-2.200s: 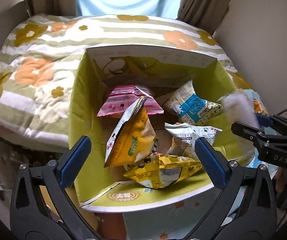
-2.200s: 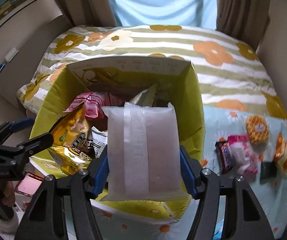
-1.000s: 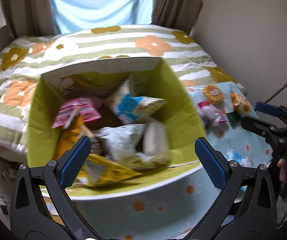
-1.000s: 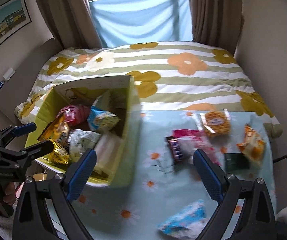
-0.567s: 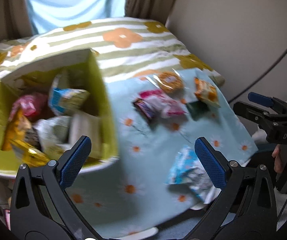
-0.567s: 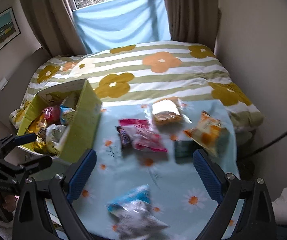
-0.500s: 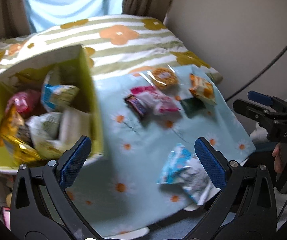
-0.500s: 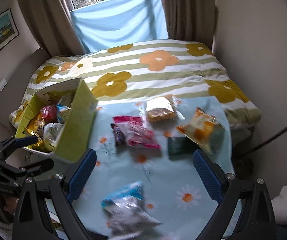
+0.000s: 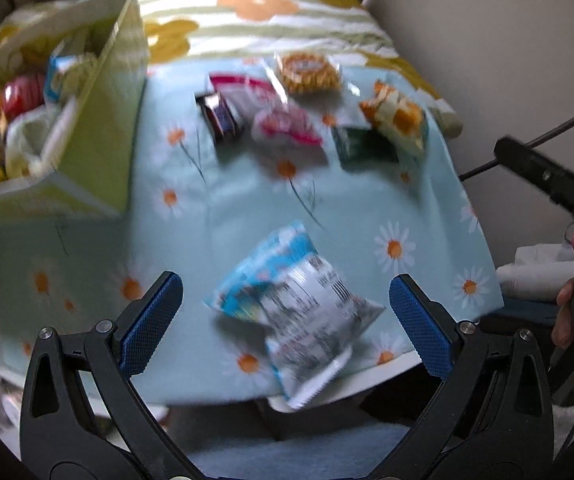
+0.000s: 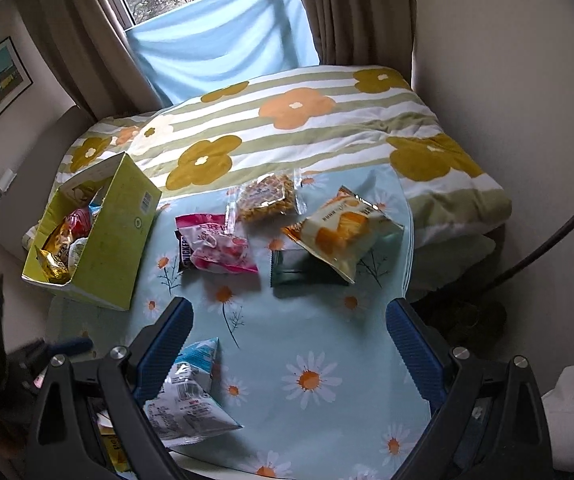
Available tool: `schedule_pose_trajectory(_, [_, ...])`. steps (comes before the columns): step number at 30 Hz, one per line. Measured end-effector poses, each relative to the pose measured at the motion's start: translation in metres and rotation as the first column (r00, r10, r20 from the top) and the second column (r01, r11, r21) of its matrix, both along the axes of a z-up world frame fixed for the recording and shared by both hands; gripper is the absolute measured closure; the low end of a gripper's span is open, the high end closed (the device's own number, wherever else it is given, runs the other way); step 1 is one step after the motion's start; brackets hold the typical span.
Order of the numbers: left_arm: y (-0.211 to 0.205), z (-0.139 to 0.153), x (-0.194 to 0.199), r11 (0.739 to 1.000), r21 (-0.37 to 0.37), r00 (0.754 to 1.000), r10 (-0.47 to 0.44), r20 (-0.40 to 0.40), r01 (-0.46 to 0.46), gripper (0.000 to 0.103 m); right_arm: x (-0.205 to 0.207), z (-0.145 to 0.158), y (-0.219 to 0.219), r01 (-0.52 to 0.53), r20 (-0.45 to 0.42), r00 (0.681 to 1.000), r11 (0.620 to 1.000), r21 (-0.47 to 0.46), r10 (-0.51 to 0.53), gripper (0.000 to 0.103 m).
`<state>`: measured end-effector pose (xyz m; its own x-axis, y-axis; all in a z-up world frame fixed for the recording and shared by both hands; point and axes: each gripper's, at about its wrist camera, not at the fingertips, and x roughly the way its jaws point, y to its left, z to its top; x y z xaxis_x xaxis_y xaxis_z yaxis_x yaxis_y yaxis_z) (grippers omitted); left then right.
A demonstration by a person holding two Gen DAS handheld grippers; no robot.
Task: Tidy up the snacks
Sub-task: 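Grasp the blue-white bag with the left tool while the right tool grasps the orange-white cake pack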
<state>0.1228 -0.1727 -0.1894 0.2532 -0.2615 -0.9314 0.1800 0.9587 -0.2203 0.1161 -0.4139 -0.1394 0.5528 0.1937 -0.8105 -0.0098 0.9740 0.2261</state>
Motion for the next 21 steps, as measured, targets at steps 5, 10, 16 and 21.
schedule_pose_trajectory(5, [-0.022, -0.029, -0.004, 0.998, 0.039, 0.996, 0.048, -0.08, -0.045, 0.0, 0.001, -0.016, -0.01, -0.003, -0.027, 1.0, 0.999, 0.036, 0.004, 0.007])
schedule_pose_trajectory(10, [-0.032, -0.046, 0.005, 0.989, 0.124, 0.995, 0.085, -0.053, -0.078, 0.0, 0.004, -0.031, -0.014, -0.001, -0.052, 0.999, 0.999, 0.051, 0.003, 0.007])
schedule_pose_trajectory(16, [-0.032, -0.081, 0.009, 0.983, 0.161, 0.988, 0.103, -0.119, -0.083, 0.0, 0.018, -0.047, -0.018, 0.019, -0.071, 0.997, 0.998, 0.059, -0.015, 0.007])
schedule_pose_trajectory(21, [-0.026, -0.1, 0.01, 0.979, 0.188, 0.981, 0.108, -0.158, -0.077, 0.002, 0.041, -0.057, -0.022, 0.052, -0.082, 0.996, 0.996, 0.074, -0.046, 0.007])
